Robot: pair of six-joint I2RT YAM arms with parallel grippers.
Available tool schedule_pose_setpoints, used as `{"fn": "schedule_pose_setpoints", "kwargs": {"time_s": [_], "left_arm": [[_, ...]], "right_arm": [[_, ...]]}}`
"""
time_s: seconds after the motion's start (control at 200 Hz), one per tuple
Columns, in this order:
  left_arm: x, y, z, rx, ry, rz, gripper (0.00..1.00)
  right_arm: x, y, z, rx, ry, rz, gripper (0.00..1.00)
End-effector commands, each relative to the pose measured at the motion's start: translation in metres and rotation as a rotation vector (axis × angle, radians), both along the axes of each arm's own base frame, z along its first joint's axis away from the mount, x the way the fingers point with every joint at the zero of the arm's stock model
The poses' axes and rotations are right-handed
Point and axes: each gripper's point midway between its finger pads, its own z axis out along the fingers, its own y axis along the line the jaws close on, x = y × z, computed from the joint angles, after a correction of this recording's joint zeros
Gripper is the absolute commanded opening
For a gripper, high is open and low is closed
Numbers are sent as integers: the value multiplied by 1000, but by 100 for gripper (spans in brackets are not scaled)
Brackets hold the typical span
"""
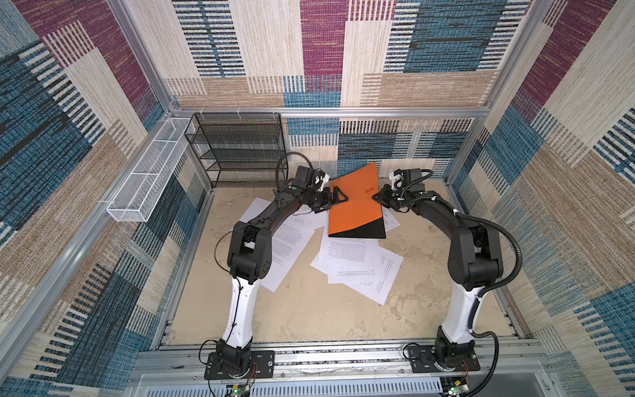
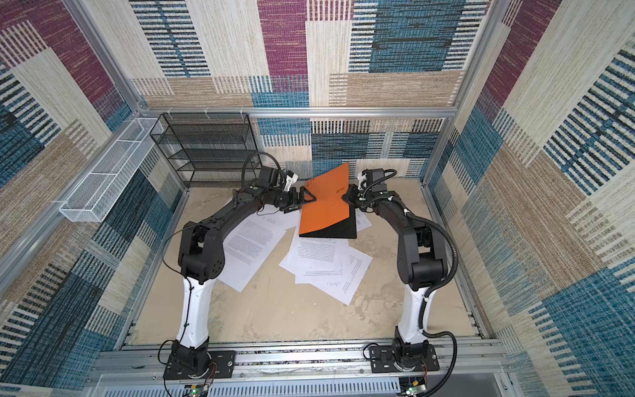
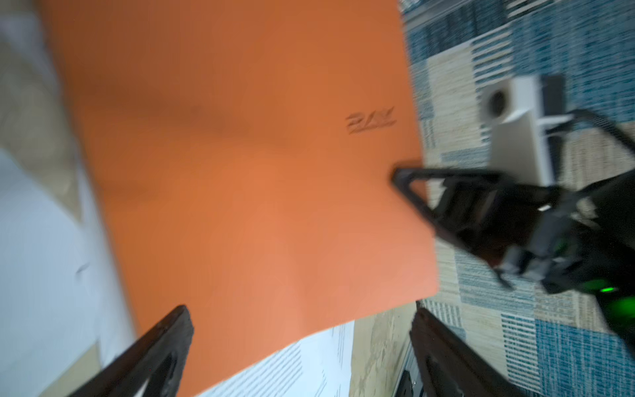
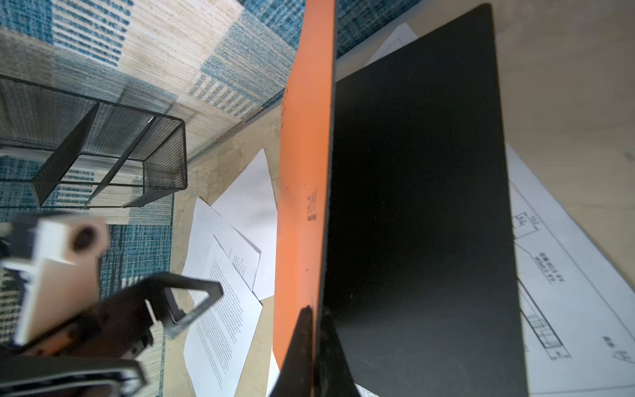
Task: Put the files into the folder
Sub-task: 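Lift the orange cover upward with the right gripper while left gripper pins folder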
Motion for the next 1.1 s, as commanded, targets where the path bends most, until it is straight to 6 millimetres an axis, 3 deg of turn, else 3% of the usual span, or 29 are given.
{"fn": "schedule_pose_setpoints", "kwargs": {"time_s": [0.0,0.17,0.381,0.456,0.646,0.801,1.092], "left_arm": [[-27,10,67,-52,-89,16,100],[-48,9,52,-94,-49,5,100],[-63,-44,35,-116,-8,-111,97],[-56,-65,37,-139,-25,-124,96],[-33,-104,19,-223,15,-90,90],[-25,-132,-2,-247,48,-118,84],[-42,-179,-59,-239,137,-163,76]], "right_arm": [[-20,-34,88,-32,-168,-72,0],[-45,-55,125,60,-232,-50,0],[-62,-74,157,44,-278,-88,0],[-64,-95,157,6,-263,-167,0],[-74,-145,161,-114,-263,-366,0],[-76,-149,156,-137,-250,-368,0],[-78,-147,149,-163,-247,-338,0]]}}
